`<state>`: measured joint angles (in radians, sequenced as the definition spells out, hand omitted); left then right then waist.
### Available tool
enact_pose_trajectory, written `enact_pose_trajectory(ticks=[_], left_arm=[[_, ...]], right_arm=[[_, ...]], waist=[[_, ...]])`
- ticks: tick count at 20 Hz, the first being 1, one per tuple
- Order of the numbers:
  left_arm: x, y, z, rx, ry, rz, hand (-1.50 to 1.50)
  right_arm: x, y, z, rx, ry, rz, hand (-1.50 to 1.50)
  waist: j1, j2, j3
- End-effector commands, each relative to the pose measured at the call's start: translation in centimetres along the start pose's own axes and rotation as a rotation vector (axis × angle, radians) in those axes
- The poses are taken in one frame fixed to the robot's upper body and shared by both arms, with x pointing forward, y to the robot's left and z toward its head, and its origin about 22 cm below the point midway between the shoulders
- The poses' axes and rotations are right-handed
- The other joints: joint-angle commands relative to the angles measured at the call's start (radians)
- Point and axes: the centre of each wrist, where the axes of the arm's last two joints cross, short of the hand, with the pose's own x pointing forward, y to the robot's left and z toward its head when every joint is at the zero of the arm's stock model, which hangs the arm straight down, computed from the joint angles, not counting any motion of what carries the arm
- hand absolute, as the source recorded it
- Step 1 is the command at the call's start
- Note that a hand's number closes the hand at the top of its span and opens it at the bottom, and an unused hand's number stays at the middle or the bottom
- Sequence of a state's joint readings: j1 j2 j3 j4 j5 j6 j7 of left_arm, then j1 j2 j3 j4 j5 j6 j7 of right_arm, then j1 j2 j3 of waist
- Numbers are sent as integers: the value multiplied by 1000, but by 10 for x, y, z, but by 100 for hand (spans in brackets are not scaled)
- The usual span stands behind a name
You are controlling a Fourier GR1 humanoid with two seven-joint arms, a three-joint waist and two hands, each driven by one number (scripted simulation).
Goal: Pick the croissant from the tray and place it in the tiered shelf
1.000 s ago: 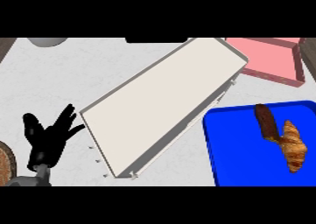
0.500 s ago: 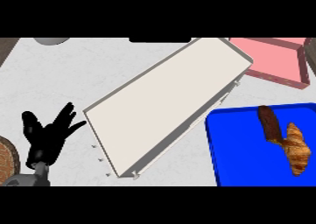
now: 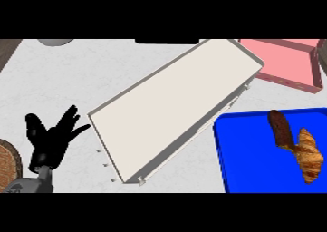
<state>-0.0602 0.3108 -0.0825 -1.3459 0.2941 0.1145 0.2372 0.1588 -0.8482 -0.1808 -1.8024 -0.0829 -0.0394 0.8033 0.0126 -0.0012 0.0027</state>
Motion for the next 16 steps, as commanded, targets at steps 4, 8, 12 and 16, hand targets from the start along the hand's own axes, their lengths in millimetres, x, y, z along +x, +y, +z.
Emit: enact_pose_trajectory(ticks=[4, 8, 12, 16], left_arm=[[-11, -8, -5, 9, 38, -4, 0], [-10, 12, 6, 17, 40, -3, 0], [-12, -3, 5, 10, 32, -8, 0], [-19, -7, -12, -6, 50, 6, 0]], right_arm=[[15, 27, -6, 42, 57, 108, -150], [12, 48, -9, 26, 116, 108, -150], [-3, 82, -2, -17, 133, 155, -150], [-14, 67, -18, -17, 126, 155, -150]], waist=[[-12, 2, -3], [-10, 1, -3], [-13, 1, -3], [-18, 2, -3]])
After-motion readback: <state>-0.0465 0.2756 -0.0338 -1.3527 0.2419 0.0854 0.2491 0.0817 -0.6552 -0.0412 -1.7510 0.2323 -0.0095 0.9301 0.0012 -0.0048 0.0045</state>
